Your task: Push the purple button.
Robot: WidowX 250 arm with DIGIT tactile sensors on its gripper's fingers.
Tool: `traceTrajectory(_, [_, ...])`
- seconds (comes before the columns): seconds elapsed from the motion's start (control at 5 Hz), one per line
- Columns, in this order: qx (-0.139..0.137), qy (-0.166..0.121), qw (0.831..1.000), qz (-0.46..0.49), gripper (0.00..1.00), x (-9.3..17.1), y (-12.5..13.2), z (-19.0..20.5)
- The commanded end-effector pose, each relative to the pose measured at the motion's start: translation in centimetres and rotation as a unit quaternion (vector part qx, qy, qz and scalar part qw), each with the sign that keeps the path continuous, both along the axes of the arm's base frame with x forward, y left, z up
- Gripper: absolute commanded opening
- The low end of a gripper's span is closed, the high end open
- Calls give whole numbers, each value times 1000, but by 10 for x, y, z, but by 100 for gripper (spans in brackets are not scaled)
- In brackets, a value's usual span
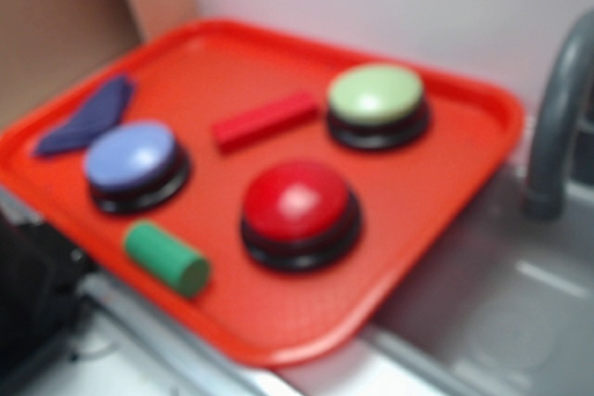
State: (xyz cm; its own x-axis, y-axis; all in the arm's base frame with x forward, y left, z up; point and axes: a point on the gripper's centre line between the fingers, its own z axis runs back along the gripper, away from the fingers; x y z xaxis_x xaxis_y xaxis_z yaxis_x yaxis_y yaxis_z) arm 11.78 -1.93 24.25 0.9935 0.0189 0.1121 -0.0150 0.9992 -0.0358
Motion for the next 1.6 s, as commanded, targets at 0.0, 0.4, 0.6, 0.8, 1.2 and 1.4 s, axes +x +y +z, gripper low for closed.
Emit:
traceTrajectory(0.0, [0, 0, 1000, 0, 100, 0, 0, 0])
traceTrajectory(0.4, [37, -31, 995, -83, 100, 36, 40, -97])
traceTrajectory(0.6, [43, -27, 994, -97, 100, 40, 45, -147])
traceTrajectory(0.8, [48, -9, 992, -117, 100, 42, 50, -189])
traceTrajectory(1.2, [59, 15, 989, -138, 100, 43, 44, -210])
traceTrajectory(1.4, [48, 20, 991, -125, 100, 50, 43, -173])
